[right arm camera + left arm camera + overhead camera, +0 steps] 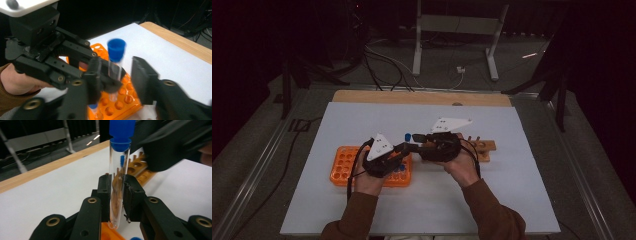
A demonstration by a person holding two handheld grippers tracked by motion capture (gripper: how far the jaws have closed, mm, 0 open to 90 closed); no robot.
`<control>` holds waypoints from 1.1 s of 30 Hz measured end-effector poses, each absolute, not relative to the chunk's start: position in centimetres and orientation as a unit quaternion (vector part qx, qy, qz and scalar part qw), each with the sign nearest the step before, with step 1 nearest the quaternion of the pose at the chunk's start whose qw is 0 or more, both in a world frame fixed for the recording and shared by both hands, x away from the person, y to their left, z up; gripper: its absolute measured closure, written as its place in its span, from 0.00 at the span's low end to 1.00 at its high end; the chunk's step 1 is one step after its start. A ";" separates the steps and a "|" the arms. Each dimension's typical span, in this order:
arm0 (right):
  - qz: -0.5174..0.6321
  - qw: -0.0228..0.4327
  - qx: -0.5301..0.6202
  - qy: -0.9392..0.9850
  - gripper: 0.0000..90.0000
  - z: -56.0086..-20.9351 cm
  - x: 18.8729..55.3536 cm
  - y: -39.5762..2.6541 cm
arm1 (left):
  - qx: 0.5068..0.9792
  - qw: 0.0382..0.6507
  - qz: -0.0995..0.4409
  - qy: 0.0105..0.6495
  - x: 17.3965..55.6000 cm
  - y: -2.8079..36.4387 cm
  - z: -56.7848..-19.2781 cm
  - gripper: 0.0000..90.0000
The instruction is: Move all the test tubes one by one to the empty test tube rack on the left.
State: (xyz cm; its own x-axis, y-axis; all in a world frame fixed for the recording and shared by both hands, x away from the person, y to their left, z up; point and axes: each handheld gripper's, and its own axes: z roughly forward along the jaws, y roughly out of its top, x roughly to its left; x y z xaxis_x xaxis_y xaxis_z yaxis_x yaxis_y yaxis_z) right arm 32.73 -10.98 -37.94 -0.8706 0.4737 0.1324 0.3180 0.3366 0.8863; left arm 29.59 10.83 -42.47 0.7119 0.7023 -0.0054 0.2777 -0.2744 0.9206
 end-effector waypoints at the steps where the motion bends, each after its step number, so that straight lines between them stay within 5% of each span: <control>1: 0.524 0.077 0.246 0.812 0.55 -37.9 32.8 -11.2 | 0.768 0.513 0.209 0.323 29.6 11.0 -42.5 0.87; 7: 0.520 0.109 0.283 0.798 0.19 -38.5 33.3 -12.5 | 0.759 0.515 0.207 0.340 29.6 12.4 -42.6 0.87; 14: 0.514 0.115 0.308 0.792 0.04 -39.6 33.8 -14.1 | 0.748 0.516 0.210 0.361 29.2 14.1 -42.9 0.87; 33: 0.510 0.124 0.332 0.783 0.00 -40.9 33.8 -17.0 | 0.741 0.509 0.198 0.391 27.8 16.7 -44.7 0.87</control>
State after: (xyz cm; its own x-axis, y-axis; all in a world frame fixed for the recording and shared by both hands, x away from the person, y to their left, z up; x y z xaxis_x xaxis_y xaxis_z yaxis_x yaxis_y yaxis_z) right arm 33.77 -17.03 -40.87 -0.7483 0.6474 0.1443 0.3934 0.2581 0.8824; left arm 27.85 16.68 -44.67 0.6154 0.7812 -0.1054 0.3791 -0.1761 0.9084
